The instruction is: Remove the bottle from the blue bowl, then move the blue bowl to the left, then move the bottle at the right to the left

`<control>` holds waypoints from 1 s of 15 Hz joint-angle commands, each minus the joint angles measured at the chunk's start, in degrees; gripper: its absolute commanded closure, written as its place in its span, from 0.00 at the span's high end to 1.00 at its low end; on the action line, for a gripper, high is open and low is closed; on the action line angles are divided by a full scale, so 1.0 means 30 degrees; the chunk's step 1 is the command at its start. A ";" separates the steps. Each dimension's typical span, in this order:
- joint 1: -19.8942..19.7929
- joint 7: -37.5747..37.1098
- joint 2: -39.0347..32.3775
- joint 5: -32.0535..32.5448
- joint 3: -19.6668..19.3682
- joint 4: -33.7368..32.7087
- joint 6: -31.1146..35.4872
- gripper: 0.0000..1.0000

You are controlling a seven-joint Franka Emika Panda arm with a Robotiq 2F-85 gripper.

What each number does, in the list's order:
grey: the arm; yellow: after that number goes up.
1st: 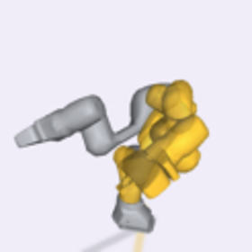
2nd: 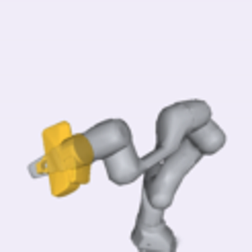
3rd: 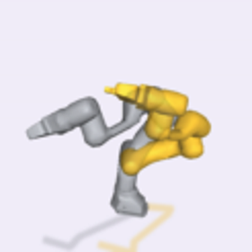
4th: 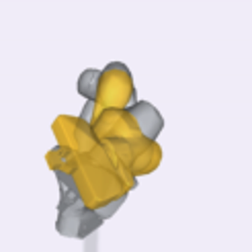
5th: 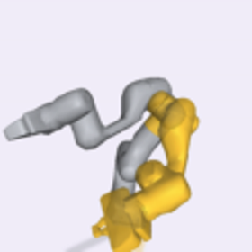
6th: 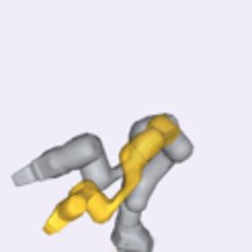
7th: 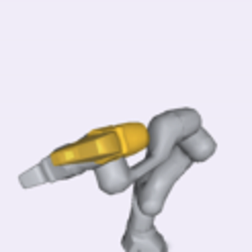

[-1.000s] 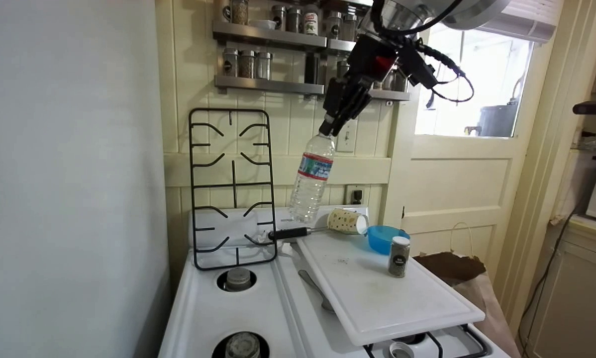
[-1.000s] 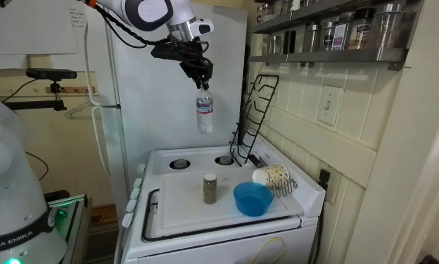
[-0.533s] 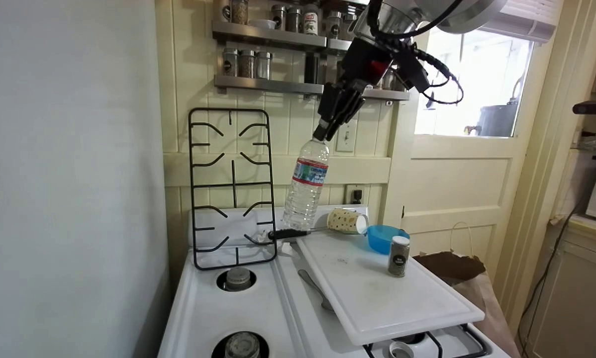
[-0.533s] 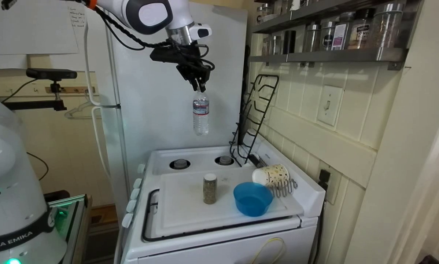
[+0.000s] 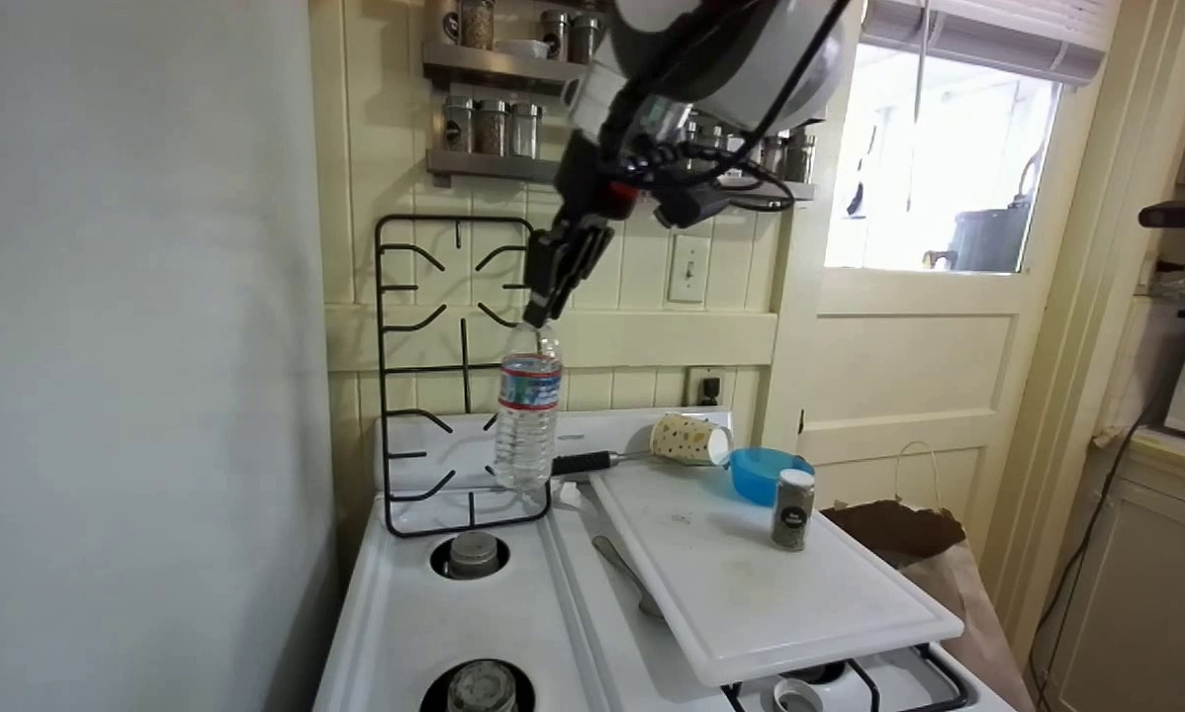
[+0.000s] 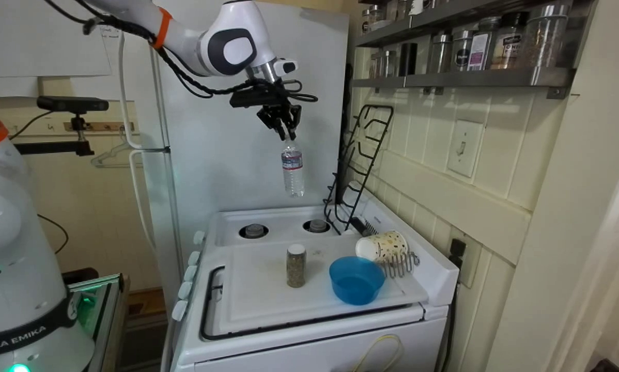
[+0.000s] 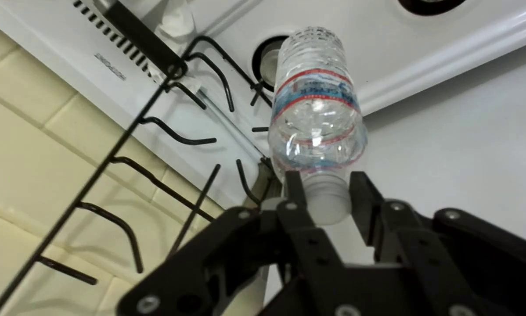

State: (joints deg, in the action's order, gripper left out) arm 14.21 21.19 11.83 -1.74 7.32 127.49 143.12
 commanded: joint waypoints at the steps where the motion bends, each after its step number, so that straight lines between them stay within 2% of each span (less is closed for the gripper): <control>1: 0.0506 -0.0135 -0.3490 -0.0120 0.1105 -0.2797 0.0677 0.08; 4: 0.0249 -0.0488 -0.4877 -0.0199 0.1633 -0.3801 0.0286 0.08; 8: -0.0311 -0.0873 -0.5222 -0.0054 0.1557 -0.3138 0.0510 0.08; 15: -0.0317 -0.0574 -0.6686 -0.0571 0.2356 -0.3034 0.2790 0.08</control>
State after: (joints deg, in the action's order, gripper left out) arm 13.45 19.43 -6.98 -2.78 13.35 118.20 148.20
